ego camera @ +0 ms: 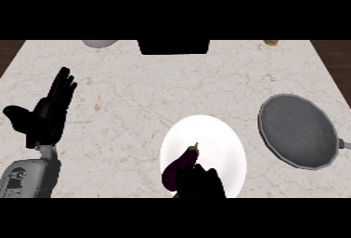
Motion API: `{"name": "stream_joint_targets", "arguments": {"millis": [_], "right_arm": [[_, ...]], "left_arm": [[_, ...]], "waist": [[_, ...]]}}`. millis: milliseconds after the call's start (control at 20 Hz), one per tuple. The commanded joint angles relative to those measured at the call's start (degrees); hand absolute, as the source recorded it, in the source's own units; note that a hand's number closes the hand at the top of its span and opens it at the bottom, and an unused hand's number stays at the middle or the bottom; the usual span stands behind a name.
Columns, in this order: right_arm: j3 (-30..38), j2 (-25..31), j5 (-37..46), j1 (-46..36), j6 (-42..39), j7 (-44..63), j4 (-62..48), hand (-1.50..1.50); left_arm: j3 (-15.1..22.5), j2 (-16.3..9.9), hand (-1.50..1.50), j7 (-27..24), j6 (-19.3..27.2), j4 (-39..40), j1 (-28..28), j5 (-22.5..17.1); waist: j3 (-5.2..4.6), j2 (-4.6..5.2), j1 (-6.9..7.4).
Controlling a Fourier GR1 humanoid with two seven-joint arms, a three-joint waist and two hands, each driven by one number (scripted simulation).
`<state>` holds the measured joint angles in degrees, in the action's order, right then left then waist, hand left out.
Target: Pick the sweet potato from the plate and place it in the pan
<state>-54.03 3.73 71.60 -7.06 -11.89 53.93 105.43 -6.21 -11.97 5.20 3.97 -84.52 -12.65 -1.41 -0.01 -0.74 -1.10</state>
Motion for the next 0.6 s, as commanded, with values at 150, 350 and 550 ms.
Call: {"name": "stream_joint_targets", "arguments": {"millis": [150, 350, 550], "right_arm": [[-1.56, -0.93, 7.07, 1.33, 2.74, 5.25, 17.51, 1.50], [2.49, 0.46, 7.43, 2.84, 4.82, 4.75, 23.19, 1.50], [11.67, 1.08, -1.16, 5.18, 10.15, 0.77, 28.69, 1.50]], "left_arm": [[-0.75, -0.18, 0.00, -0.51, -0.01, 1.85, -1.32, -0.11], [0.07, 0.54, 0.00, -1.67, -0.17, -0.05, 1.09, 0.18], [0.65, 0.32, 0.00, 1.02, 0.11, -2.18, 0.35, 0.48]], "waist": [[0.00, 0.29, -0.57], [0.04, 0.42, 0.25], [0.17, 0.71, 0.91]]}}
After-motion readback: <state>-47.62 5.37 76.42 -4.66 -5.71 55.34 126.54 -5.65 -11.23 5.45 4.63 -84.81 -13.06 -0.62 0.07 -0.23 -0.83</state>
